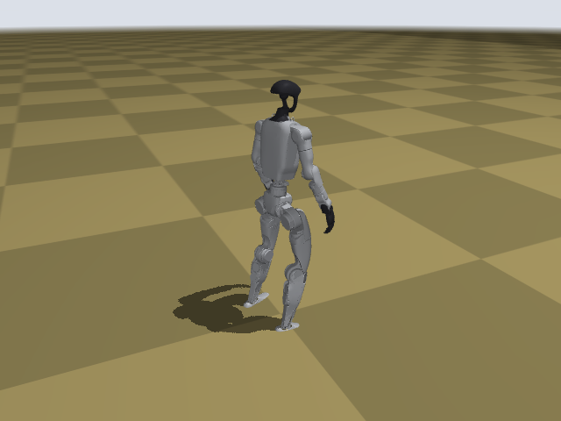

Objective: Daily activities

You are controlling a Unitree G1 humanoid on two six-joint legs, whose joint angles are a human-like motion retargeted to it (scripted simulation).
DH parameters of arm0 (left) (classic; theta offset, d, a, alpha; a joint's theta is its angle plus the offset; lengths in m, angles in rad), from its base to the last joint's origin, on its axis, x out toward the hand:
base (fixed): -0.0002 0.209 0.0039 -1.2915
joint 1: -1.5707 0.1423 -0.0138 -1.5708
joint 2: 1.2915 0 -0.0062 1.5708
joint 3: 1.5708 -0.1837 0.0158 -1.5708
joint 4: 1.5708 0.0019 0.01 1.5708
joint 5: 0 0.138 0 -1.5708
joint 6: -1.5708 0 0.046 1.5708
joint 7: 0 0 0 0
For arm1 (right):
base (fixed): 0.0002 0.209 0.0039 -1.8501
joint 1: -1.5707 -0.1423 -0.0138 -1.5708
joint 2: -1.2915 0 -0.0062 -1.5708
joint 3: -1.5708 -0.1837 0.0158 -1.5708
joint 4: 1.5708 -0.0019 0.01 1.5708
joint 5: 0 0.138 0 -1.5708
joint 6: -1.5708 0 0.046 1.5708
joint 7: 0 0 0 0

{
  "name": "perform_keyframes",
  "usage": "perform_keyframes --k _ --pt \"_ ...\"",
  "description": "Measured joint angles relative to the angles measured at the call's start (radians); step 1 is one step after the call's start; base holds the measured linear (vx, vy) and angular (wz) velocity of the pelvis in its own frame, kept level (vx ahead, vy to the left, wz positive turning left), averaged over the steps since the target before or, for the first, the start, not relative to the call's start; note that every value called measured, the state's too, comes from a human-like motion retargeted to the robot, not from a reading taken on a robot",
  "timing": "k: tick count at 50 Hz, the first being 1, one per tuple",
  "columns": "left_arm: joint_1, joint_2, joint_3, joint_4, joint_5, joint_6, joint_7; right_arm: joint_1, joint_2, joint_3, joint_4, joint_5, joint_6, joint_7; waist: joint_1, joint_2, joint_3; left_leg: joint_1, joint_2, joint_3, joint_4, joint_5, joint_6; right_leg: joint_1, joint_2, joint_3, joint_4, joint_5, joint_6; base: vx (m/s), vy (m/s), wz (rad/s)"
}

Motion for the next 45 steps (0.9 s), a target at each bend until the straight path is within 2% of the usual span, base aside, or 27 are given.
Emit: perform_keyframes --k 14,20,33,38,45 --pt "0.042 0.027 0.071 -0.011 -0.053 -0.016 -0.016 -0.006 0.002 0.018 -0.07 -0.028 -0.026 0.024 -0.025 -0.049 0.005 0.005 -0.025 0.021 -0.03 0.018 0.004 -0.073 -0.033 0.034 0.12 -0.051 0.001 0.0 0.0 0.0" --pt "0.053 0.076 0.141 -0.111 -0.115 -0.035 0.014 -0.01 0.006 0.039 -0.154 -0.03 -0.039 0.034 -0.031 -0.068 0.001 0.009 -0.022 0.032 -0.045 0.025 0.002 -0.086 -0.027 0.048 0.124 -0.048 -0.002 0.0 0.0 0.0" --pt "-0.106 0.187 0.292 -0.633 -0.249 -0.114 0.18 -0.026 0.008 0.105 -0.25 0.034 -0.036 0.061 -0.022 -0.112 0.013 0.039 -0.015 0.038 -0.097 0.045 -0.007 -0.076 -0.01 0.059 0.1 -0.043 -0.015 0.0 0.0 0.0" --pt "-0.228 0.214 0.247 -0.819 -0.278 -0.133 0.169 -0.038 0.018 0.123 -0.219 0.07 -0.014 0.074 -0.021 -0.116 0.022 0.054 -0.013 0.031 -0.104 0.049 -0.011 -0.055 -0.007 0.048 0.088 -0.045 -0.022 0.0 0.0 0.0" --pt "-0.43 0.258 0.107 -1.064 -0.32 -0.144 0.083 -0.057 0.027 0.115 -0.156 0.111 0.019 0.078 -0.019 -0.101 0.032 0.064 -0.006 0.017 -0.083 0.045 -0.014 -0.02 -0.005 0.027 0.077 -0.051 -0.027 0.0 0.0 0.0"
